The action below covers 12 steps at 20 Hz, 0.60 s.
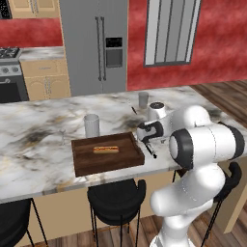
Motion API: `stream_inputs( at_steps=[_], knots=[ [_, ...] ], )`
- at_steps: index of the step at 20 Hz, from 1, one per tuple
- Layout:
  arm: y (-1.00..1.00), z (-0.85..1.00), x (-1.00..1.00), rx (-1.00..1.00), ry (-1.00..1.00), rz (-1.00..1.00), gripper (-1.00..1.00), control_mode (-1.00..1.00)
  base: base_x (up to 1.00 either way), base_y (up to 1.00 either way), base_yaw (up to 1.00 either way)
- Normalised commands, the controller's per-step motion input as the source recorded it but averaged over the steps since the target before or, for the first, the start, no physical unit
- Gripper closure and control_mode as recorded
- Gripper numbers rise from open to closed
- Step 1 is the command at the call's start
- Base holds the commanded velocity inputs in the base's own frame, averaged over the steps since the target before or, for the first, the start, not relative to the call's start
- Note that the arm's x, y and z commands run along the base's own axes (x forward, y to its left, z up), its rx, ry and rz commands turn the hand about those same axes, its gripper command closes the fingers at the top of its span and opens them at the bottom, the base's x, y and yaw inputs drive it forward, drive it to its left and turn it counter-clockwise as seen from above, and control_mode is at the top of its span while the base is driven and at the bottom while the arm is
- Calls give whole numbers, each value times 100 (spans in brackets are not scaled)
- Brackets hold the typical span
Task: Take the tongs from the drawer on the left and place them on the dining counter next to the tray containing the hot dog.
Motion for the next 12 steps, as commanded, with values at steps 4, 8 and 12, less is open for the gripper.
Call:
stream_inputs(
  at_steps=[4, 8, 12],
  knots=[
    [-18, 71, -20, 0, -8, -16, -100, -100, 0, 0, 0],
    [-15, 76, -26, 0, -9, -8, -100, -100, 0, 0, 0],
    [-9, 79, -33, 0, -11, -4, -100, -100, 0, 0, 0]
  ],
)
